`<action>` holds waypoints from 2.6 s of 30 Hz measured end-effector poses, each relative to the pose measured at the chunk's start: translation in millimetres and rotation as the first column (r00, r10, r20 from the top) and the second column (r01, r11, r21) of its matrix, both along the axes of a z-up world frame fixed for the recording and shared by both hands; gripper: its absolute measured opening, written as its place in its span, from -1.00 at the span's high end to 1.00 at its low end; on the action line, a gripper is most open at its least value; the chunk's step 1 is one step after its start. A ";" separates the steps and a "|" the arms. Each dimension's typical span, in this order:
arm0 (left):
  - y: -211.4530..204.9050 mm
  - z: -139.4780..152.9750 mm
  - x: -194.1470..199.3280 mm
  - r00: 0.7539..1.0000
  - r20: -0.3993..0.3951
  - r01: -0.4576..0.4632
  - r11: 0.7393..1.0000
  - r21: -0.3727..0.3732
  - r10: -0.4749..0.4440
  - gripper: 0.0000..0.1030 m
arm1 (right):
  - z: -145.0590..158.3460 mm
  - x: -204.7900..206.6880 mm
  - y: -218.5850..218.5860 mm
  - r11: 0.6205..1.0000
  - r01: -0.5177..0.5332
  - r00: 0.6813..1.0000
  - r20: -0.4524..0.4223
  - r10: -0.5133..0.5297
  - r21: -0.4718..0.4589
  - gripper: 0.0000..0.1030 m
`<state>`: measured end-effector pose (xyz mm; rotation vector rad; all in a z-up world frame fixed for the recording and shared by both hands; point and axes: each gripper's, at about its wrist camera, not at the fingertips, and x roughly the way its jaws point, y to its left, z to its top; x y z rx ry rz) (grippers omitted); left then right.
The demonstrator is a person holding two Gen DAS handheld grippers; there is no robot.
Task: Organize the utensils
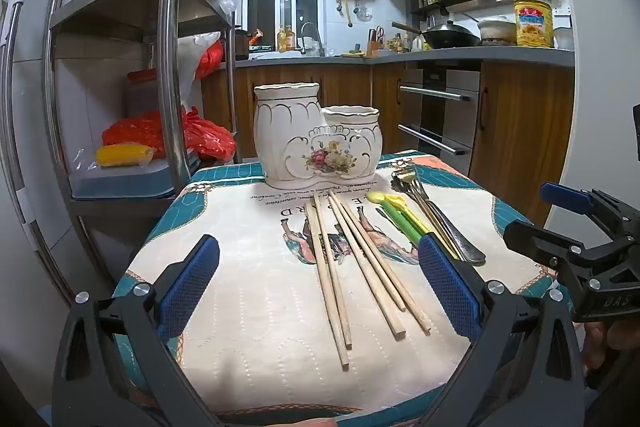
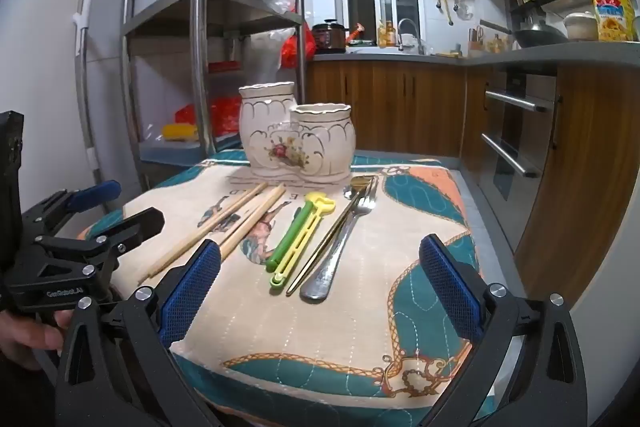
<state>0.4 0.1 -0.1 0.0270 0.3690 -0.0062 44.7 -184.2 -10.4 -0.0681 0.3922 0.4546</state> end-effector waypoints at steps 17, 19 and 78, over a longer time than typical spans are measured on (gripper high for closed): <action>0.4 0.2 -0.4 1.000 0.002 0.002 1.000 -0.005 -0.002 -0.90 | 1.5 -1.3 1.1 1.000 0.001 1.000 -0.002 -0.001 0.007 -0.92; -2.0 -2.2 0.7 1.000 0.003 0.002 1.000 -0.001 -0.002 -0.90 | 1.4 -1.3 1.3 1.000 0.000 1.000 -0.005 0.000 0.008 -0.92; 0.8 -6.5 3.3 1.000 -0.009 -0.007 1.000 0.006 0.007 -0.90 | 4.3 -1.3 0.1 1.000 -0.001 1.000 -0.003 0.001 0.010 -0.92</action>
